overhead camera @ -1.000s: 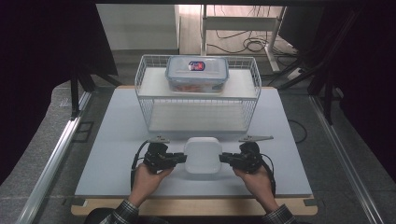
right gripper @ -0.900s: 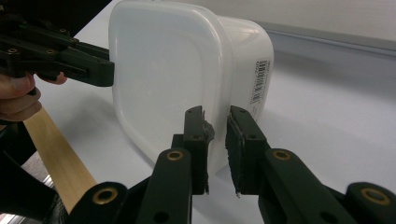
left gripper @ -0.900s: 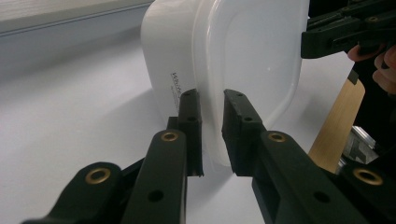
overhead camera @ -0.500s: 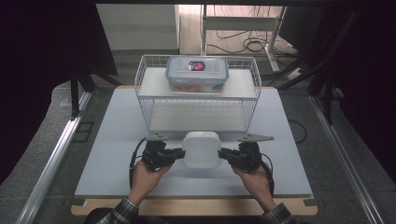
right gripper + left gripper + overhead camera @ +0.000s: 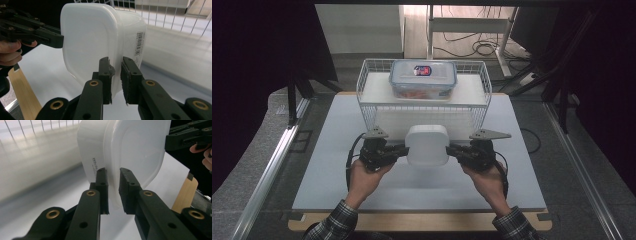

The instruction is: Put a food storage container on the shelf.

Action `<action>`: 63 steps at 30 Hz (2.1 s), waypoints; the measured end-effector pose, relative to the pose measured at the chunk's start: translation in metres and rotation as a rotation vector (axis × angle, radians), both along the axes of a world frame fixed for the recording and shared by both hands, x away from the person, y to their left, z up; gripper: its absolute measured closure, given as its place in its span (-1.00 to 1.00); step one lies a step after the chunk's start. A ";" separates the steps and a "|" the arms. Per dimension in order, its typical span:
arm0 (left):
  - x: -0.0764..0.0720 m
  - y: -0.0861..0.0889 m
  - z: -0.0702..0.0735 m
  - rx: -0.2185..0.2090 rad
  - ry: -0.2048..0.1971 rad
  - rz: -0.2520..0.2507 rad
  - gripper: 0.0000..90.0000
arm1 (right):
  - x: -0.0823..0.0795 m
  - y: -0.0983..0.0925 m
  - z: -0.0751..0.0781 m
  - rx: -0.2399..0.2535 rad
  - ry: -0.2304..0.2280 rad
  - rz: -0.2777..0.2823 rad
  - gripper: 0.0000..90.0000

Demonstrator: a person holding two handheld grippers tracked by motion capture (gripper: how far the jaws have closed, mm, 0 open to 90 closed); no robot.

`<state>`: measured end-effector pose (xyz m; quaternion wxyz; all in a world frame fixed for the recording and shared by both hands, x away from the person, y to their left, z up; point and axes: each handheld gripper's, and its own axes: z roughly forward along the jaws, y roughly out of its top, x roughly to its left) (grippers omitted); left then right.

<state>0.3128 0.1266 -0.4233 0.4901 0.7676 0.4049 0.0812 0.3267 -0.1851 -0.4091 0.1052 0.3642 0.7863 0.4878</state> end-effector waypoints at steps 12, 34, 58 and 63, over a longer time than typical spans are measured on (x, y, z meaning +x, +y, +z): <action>0.009 0.005 0.038 0.005 -0.067 0.007 0.75 | 0.009 0.004 0.036 0.023 -0.060 0.002 0.75; 0.031 0.018 0.122 -0.010 -0.152 0.022 0.75 | 0.031 0.017 0.127 0.074 -0.185 0.002 0.76; 0.076 0.022 0.178 -0.019 -0.170 0.038 0.77 | 0.084 0.026 0.164 0.121 -0.158 -0.060 0.70; 0.087 0.021 0.177 -0.017 -0.152 0.048 0.75 | 0.094 0.028 0.164 0.109 -0.150 -0.084 0.68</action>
